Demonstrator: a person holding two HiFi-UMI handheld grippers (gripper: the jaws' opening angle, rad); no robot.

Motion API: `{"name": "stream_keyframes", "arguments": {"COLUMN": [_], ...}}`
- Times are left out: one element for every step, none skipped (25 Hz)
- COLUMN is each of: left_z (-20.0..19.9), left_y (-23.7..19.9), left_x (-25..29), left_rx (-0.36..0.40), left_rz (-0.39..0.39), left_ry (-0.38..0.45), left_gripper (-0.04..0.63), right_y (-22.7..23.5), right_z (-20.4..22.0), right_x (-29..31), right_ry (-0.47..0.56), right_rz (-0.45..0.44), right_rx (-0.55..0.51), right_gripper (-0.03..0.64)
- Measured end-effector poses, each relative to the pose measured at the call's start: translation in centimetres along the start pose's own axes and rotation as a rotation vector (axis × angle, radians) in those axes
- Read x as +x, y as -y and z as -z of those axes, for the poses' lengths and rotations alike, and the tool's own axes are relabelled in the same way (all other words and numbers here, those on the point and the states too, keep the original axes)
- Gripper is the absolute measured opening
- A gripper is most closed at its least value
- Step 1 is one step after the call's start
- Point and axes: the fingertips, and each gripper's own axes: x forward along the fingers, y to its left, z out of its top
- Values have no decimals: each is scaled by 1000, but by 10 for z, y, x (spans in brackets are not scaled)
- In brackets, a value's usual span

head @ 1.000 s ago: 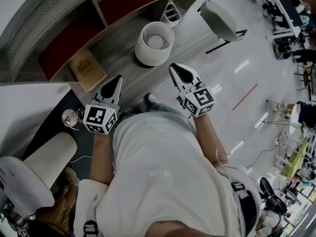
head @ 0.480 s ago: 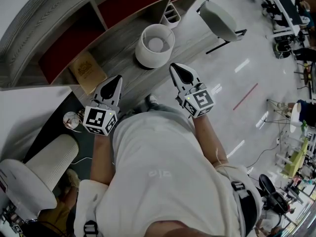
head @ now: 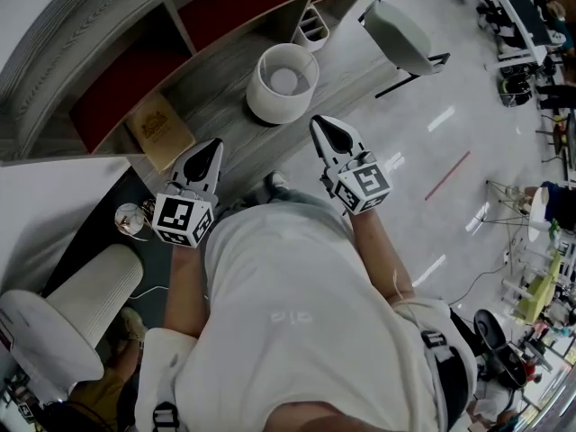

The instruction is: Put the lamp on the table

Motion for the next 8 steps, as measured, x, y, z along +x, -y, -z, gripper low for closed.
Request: {"name": "stream_keyframes", "arguments": {"left_z": [0, 0, 0, 1, 1, 2, 3, 3], "left_y": [1, 1, 1, 1, 1, 0, -1, -1], "left_x": [0, -1, -1, -1, -2, -1, -1, -1], "left_rx": [1, 1, 0, -1, -2, -2, -3, -3], "left_rz": [0, 0, -1, -3, -5, -8, -10, -13], "left_ry": [0, -1, -1, -1, -1, -3, -5, -8], "left_gripper": [14, 14, 14, 14, 14, 14, 14, 14], "right_y": [0, 0, -1, -1, 0, 0, 0, 0], "right_z": [0, 0, 1, 1, 2, 3, 3, 4], "right_x": [0, -1, -1, -2, -2, -1, -1, -1], "right_ry": [1, 1, 1, 0, 0, -1, -1, -2], "right_rz": [0, -1, -2, -3, -4, -5, -6, -7], "right_rx": [3, 5, 8, 10, 10, 11, 11, 11], "right_gripper": [35, 37, 35, 37, 37, 37, 37, 37]}}
